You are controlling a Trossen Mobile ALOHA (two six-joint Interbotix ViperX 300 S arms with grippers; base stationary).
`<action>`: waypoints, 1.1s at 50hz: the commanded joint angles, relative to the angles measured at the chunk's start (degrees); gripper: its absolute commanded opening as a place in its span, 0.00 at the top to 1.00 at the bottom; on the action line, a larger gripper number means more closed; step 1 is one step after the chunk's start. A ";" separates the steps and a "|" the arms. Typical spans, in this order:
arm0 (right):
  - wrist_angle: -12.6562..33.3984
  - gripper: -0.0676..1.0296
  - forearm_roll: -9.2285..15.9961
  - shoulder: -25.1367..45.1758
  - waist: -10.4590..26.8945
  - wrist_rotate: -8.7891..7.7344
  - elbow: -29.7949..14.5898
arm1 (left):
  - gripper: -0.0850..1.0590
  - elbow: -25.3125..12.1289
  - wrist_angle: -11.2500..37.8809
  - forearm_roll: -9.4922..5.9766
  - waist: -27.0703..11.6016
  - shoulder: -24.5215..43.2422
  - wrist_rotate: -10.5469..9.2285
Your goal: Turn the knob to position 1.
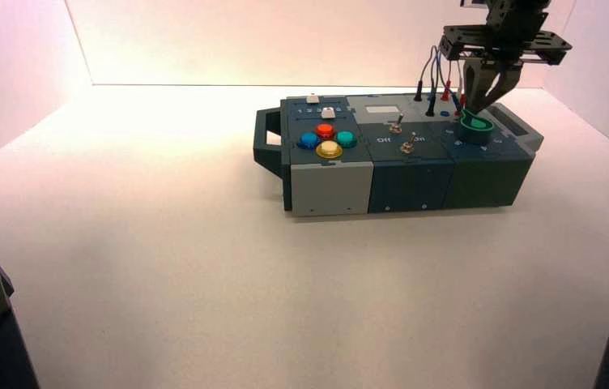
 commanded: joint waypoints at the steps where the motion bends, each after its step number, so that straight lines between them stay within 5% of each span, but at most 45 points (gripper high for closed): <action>1: 0.35 0.96 -0.35 -2.64 -0.26 -0.09 -1.49 | 0.95 -2.02 -0.26 -0.09 0.18 0.53 0.09; 14: 2.55 0.96 -1.93 -5.19 -0.35 -0.09 -2.20 | 0.95 -2.02 -0.26 -0.09 0.18 0.53 0.09; 23: 10.55 0.96 -2.02 -9.58 -0.26 -0.09 -2.37 | 0.95 -1.93 -0.09 -0.09 0.18 0.53 0.09; 35: 16.79 0.96 0.09 -13.80 0.97 -1.85 4.57 | 0.95 -2.02 0.44 0.09 0.18 0.53 0.35; 45: 15.03 0.96 0.09 -15.47 1.49 -3.87 8.53 | 0.95 -1.85 0.70 0.18 0.18 0.53 0.62; 55: 14.15 0.96 0.26 -18.54 1.93 -3.96 9.67 | 0.95 -1.58 0.62 0.26 0.18 0.35 0.70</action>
